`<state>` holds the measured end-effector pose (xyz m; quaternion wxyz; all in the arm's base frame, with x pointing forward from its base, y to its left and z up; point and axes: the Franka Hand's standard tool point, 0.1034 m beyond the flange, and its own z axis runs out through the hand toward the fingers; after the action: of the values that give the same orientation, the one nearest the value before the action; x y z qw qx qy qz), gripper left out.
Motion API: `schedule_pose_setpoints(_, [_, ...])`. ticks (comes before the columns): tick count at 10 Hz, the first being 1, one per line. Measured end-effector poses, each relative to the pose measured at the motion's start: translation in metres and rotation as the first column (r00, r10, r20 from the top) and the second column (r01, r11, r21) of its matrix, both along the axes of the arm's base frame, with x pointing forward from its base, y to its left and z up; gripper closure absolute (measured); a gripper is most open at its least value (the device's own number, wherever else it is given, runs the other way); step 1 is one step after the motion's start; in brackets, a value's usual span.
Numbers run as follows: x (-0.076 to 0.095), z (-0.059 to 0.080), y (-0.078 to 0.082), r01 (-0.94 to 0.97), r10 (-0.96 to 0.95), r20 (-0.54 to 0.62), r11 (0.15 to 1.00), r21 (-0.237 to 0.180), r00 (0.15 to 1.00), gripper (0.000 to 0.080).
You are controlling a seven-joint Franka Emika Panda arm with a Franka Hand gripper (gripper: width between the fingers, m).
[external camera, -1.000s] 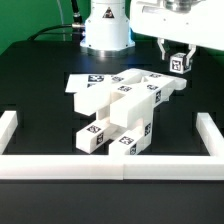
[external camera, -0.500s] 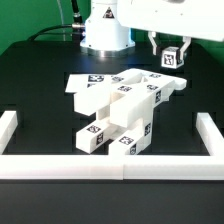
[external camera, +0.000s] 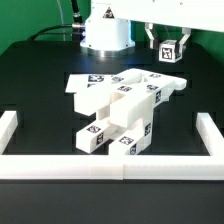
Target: Assemble chair
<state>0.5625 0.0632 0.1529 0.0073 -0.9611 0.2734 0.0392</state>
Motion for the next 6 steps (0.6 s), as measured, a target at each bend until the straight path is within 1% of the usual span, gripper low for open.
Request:
schedule_pose_setpoints(1, [0.016,-0.002,-0.009,-0.028,0.028,0.014,0.999,-0.015,1.000,0.0509])
schedule_pose_setpoints(2, [0.036,0.000,-0.020,-0.068,0.069,0.029,0.997,-0.028,0.997,0.0509])
schedule_pose_setpoints(3, [0.050,0.004,-0.028,-0.069,0.071,0.046,0.997,-0.036,0.996,0.0509])
schedule_pose_setpoints(4, [0.045,0.002,-0.024,-0.070,0.071,0.043,0.997,-0.035,0.997,0.0509])
schedule_pose_setpoints(6, [0.045,0.000,-0.025,-0.069,0.071,0.040,0.997,-0.036,0.997,0.0509])
